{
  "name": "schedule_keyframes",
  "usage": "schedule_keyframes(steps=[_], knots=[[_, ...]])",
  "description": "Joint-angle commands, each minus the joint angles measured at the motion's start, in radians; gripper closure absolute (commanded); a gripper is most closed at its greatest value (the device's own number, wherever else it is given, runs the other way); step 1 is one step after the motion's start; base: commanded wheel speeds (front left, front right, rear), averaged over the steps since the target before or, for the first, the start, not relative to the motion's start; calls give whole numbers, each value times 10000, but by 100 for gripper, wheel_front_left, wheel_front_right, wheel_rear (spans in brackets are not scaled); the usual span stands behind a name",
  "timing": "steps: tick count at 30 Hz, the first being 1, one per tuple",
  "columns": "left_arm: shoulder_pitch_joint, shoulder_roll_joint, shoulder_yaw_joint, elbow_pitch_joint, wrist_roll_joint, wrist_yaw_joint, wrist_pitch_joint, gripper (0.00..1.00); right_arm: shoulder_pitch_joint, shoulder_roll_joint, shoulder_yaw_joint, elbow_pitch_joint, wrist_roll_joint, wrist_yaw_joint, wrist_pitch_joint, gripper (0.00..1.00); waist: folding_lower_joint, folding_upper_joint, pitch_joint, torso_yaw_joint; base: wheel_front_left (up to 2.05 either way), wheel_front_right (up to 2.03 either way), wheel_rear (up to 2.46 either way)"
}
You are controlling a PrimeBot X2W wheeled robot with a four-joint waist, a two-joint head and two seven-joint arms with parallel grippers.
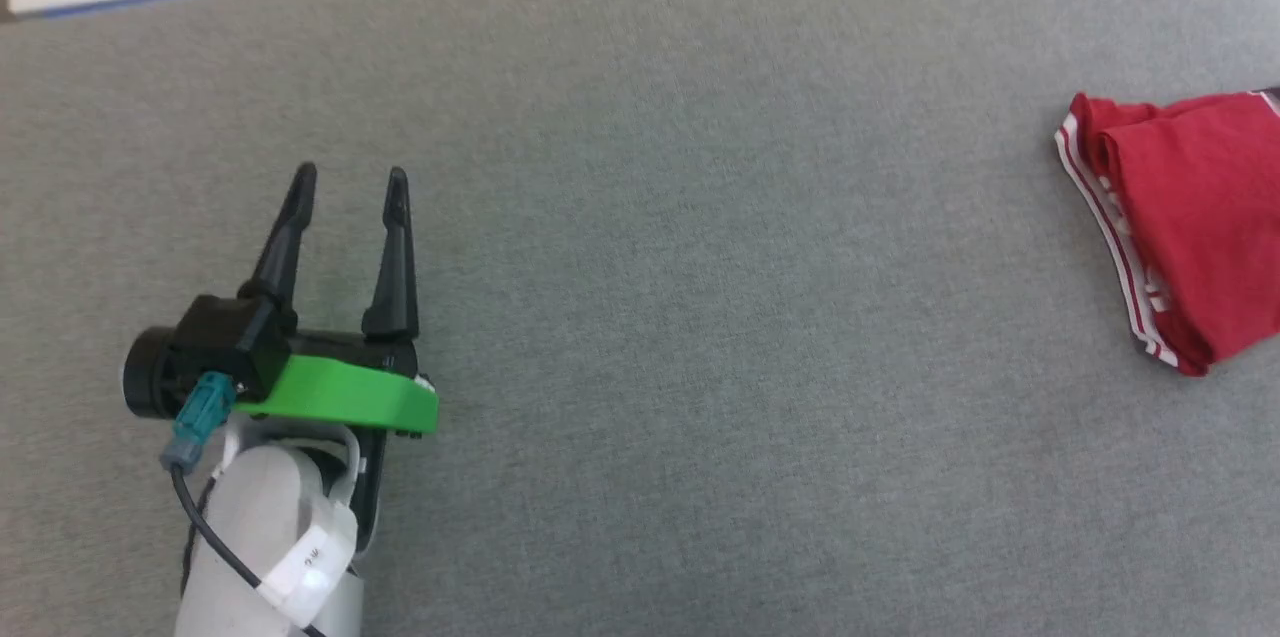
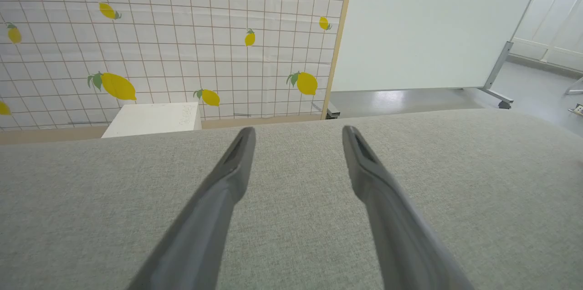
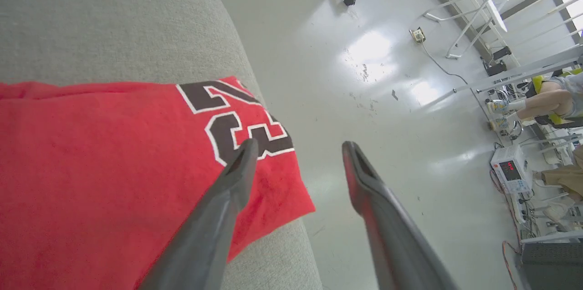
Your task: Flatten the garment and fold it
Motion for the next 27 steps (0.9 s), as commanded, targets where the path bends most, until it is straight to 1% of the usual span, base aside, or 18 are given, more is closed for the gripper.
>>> schedule_keyframes(steps=[1,5,8,11,15,18,23,27], knots=[[163,-35,-8,75,-50,-50,-38,0,158,172,-175,-41,-23,-19,-219,0,-1,-1,-687,363,0,0,0],[520,-162,-39,309,-169,-50,-38,0,666,538,-505,-199,342,-19,-770,0,-1,-1,-1464,645,0,0,0],[775,-249,-63,455,-256,-44,-38,0,1194,740,-502,-462,1078,-19,-1416,0,-1,-1,-2002,899,0,0,0],[982,-312,-103,613,-335,-35,-38,0,1786,1074,-336,-960,1747,-19,-1979,0,-1,-1,-2445,1136,0,0,0],[1223,-369,-99,789,-397,28,-38,0,2680,1464,464,-1844,2677,-19,-2568,0,-1,-1,-2869,1353,0,0,0],[1380,-412,-105,1000,-580,74,-38,0,3318,1646,1322,-2537,3272,-19,-2838,0,-1,-1,-3157,1520,0,0,0],[1487,-456,-366,1447,-871,73,-38,0,4275,2152,2188,-3762,3813,-19,-3345,0,-1,-1,-3537,1892,0,0,0],[1464,-475,-567,1666,-937,193,-38,0,5064,2516,2703,-4650,4174,-19,-3808,0,-1,-1,-3695,2182,0,0,0]])
